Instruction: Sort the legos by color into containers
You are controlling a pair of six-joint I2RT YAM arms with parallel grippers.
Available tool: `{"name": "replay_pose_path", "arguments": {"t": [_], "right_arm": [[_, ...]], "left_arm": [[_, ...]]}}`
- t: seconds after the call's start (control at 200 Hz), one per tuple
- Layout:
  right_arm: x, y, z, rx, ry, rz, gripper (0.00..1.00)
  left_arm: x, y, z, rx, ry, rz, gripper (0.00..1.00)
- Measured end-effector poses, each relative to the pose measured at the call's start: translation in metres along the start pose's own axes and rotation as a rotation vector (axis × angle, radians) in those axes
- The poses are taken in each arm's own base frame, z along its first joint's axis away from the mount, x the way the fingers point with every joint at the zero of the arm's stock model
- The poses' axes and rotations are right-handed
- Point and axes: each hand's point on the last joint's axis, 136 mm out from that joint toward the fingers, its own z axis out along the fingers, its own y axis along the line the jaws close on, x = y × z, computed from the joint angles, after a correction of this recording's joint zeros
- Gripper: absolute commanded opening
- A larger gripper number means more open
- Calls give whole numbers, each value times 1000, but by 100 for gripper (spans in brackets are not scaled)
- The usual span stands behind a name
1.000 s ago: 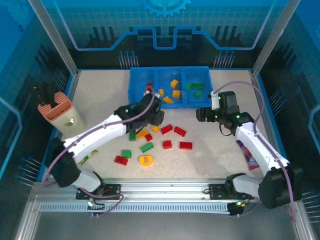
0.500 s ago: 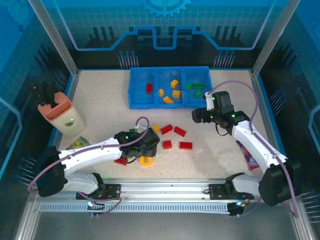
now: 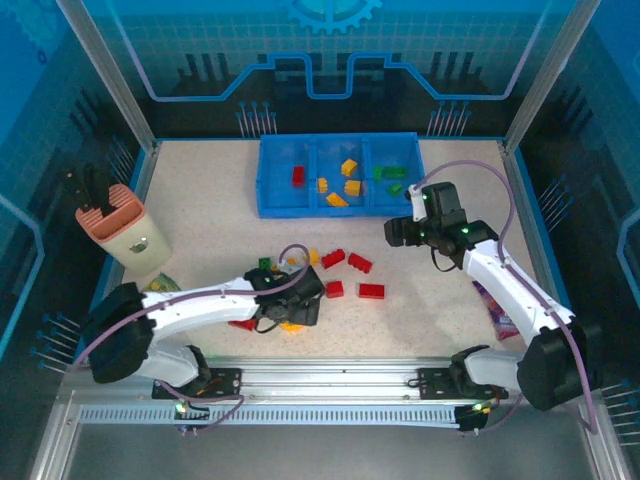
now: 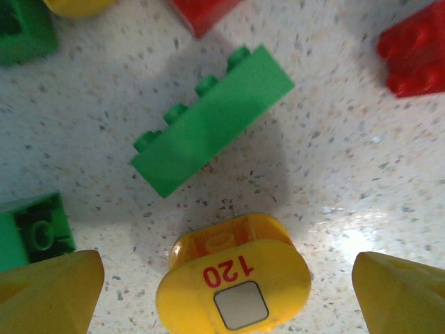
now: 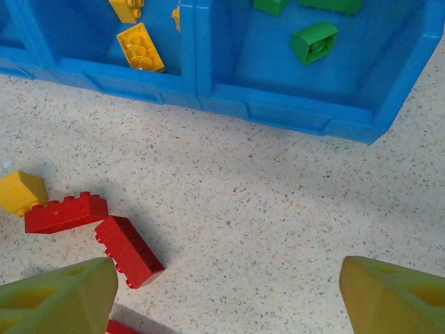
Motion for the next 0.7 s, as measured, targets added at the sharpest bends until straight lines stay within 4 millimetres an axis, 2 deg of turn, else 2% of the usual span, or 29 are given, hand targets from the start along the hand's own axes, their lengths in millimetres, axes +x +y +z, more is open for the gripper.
{"name": "replay_pose_path", "arguments": {"t": [0.15,0.325,0.63,0.7], "right_arm": [[1,2,3,0,11,-7,84],[0,1,5,16,18,-15,85],[4,1,9,23,38,-23,85],[5,0,10,29,44,-23,85]], "left_arm": [[16,3,20,-70,69,40,93],[23,1,27,-78,94,36,90],[23,-8,31,-56,99,28,76],[23,-10,31,-51,101,29,68]]}}
